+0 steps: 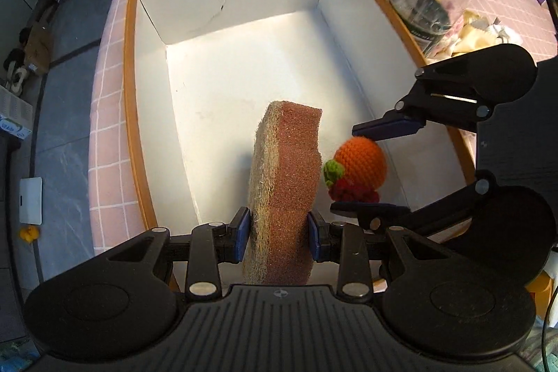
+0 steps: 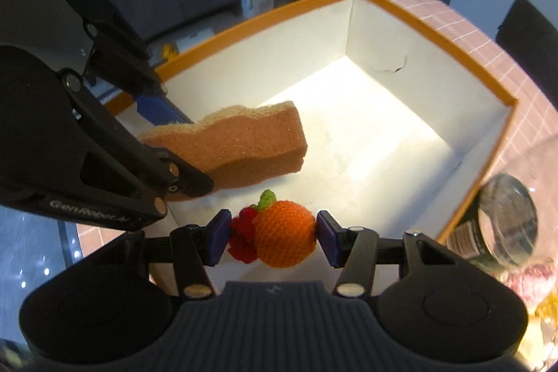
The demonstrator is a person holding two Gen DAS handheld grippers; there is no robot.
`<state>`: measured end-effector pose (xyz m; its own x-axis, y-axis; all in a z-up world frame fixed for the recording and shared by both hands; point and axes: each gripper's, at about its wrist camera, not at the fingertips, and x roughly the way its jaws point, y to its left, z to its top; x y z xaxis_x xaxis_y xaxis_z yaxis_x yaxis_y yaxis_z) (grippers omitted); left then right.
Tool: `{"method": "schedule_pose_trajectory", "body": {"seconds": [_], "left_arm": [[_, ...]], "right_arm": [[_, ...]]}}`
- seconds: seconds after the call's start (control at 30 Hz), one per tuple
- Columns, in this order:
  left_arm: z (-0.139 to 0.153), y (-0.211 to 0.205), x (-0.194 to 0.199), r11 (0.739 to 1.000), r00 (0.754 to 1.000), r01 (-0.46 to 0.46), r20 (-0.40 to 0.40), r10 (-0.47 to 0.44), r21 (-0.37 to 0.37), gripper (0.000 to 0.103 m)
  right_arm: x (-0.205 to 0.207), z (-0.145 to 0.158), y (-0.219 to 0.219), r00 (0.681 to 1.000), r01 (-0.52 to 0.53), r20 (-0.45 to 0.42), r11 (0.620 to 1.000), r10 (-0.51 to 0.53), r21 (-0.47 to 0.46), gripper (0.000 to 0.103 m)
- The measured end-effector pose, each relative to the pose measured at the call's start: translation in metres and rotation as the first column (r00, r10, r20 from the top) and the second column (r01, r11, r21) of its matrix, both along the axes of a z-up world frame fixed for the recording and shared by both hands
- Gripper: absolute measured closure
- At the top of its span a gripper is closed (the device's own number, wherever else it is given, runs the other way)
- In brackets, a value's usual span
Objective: Organize soft objects
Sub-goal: 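Carry the sponge with the left tool while the right tool carries the orange over the box, then open the left tool dropping the sponge while the right tool drops the orange into the box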
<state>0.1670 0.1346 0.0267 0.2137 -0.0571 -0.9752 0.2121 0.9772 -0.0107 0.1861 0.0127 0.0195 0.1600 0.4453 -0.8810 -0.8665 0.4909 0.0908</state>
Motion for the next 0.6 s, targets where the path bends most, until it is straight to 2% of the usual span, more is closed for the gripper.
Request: {"method": "schedule_pose_trajectory", "body": {"seconds": [0.1,0.4,0.6], "left_arm": [[-0.004,0.003,0.003,1.0,1.0,0.003,-0.025,-0.003,-0.003,0.065],[-0.007,0.007,0.0,1.0,0.999,-0.011,-0.035,0.011,0.02,0.063],[0.0,0.002,0.011,0.999,0.999,-0.032,-0.018,0.032,0.032,0.055]], "right_arm": [[-0.001,-0.001,0.0,1.0,-0.017,-0.015,1.0,0.016,-0.009,0.05],[0.006,-0.006,0.004,0.999,-0.021,-0.039,0.999,0.02,-0.029,0.049],[0.008,-0.006,0.007,0.999,-0.015,-0.029,1.0,0.014,-0.02,0.049]]}}
